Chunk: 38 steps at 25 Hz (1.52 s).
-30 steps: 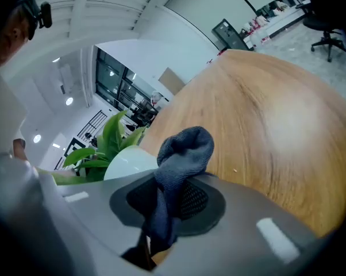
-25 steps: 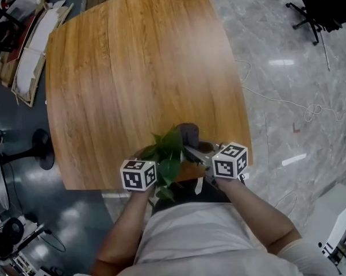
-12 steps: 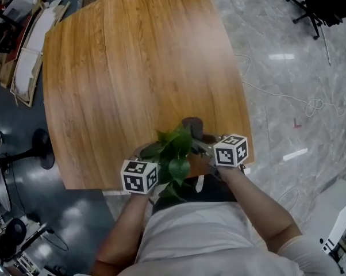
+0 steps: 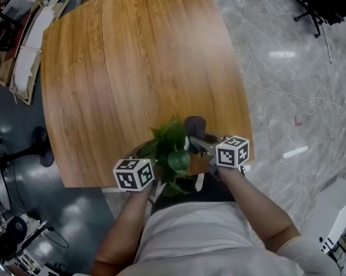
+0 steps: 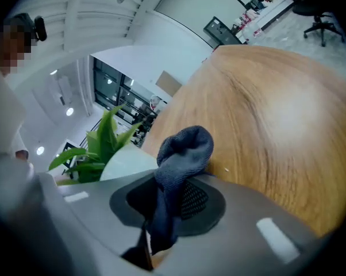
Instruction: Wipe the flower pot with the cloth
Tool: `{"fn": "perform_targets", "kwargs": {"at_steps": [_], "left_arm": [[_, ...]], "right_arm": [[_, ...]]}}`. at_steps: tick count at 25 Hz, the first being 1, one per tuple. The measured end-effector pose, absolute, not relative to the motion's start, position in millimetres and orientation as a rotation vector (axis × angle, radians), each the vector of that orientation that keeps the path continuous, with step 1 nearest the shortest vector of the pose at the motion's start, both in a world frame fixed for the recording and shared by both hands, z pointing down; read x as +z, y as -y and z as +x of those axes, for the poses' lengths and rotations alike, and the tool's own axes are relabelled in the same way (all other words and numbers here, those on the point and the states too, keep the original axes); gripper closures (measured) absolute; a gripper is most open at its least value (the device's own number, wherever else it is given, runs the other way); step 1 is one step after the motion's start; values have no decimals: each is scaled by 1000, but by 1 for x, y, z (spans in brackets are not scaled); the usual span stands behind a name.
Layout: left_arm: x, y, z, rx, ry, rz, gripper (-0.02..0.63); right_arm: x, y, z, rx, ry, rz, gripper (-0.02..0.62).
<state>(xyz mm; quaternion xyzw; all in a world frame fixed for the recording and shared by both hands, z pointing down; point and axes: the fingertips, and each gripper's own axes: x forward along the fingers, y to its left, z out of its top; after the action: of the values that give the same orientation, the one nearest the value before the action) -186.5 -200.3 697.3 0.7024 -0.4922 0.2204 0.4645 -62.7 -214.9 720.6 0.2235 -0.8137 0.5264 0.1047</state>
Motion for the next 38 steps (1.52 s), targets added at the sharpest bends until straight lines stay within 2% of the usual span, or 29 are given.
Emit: {"fn": "perform_targets", "kwargs": {"at_steps": [3,9,18,26,30,38], "left_arm": [[702,199,-191,507,1226,1681,592],[710,189,-201,398,1232,1546,592],[703,197,-190,321,1218,1557,592],[691,198,-180,308,1188,1632,589],[687,195,-174,292,1162,1657,551],[659,201,-181,247,1166,1697,543]], "right_arm": [[725,209,-63,1547,2382,673,532],[635,188,-90,1591,2553,474,532],[726,203,-53,1624,2313,821,532],[714,205,-49,1523,2327,809,532],[701,207,-42,1447,2352,837,532],[651,224,-21,1254,2407,919,532]]}}
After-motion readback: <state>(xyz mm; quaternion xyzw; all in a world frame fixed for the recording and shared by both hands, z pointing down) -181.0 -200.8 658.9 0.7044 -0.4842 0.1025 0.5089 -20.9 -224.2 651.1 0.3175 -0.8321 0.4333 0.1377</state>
